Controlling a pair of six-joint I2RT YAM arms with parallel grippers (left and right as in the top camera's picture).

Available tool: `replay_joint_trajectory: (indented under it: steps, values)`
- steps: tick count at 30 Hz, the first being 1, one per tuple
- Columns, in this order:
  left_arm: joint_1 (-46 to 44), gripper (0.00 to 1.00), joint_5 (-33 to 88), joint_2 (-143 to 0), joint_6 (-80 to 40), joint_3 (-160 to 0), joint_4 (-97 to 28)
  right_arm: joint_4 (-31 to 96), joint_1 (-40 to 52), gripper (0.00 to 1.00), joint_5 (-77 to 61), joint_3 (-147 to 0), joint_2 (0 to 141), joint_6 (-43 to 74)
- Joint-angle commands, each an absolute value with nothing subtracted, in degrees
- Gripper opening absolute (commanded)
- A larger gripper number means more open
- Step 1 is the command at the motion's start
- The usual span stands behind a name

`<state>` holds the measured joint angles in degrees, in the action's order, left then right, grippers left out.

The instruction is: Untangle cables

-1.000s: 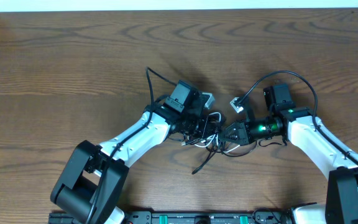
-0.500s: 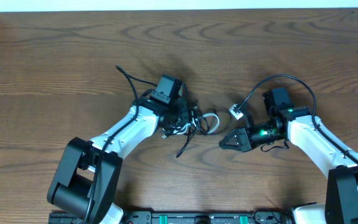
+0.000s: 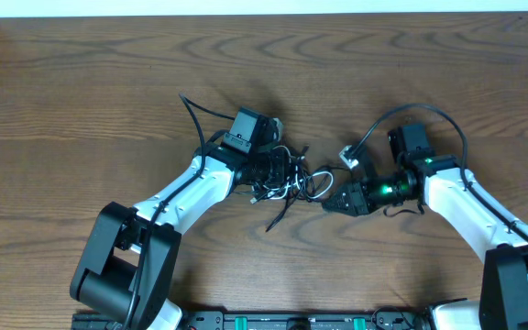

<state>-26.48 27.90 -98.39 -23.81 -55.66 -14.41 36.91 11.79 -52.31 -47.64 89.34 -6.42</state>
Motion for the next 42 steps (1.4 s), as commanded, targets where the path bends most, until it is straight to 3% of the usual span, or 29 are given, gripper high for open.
replay_joint_trajectory:
  steps: [1, 15, 30, 33, 37, 42]
  values:
    - [-26.68, 0.07, 31.53, -99.29, -24.32, -55.59, -14.00, 36.58, 13.17, 0.34, -46.30, -51.46, 88.73, -5.63]
    - [-26.68, 0.08, 31.55, -99.29, -25.80, -55.59, -14.04, 28.38, 27.07, 0.28, -25.04, -51.83, 88.73, -3.22]
    - [-26.68, 0.08, 33.52, -99.29, -25.78, -55.59, -14.06, 22.57, 32.71, 0.24, -11.92, -51.83, 88.73, -0.10]
    - [-26.70, 0.08, 33.91, -99.29, -25.78, -55.59, -14.24, 20.99, 32.71, 0.18, -11.92, -51.83, 88.73, 0.43]
    - [-26.70, 0.08, 33.93, -99.29, -25.78, -55.59, -14.46, 20.73, 32.73, 0.03, -12.01, -51.83, 88.73, 2.00]
    - [-26.63, 0.08, 33.91, -99.29, -27.66, -55.61, -13.76, 23.07, 32.73, 0.01, -12.53, -51.83, 88.73, 2.31]
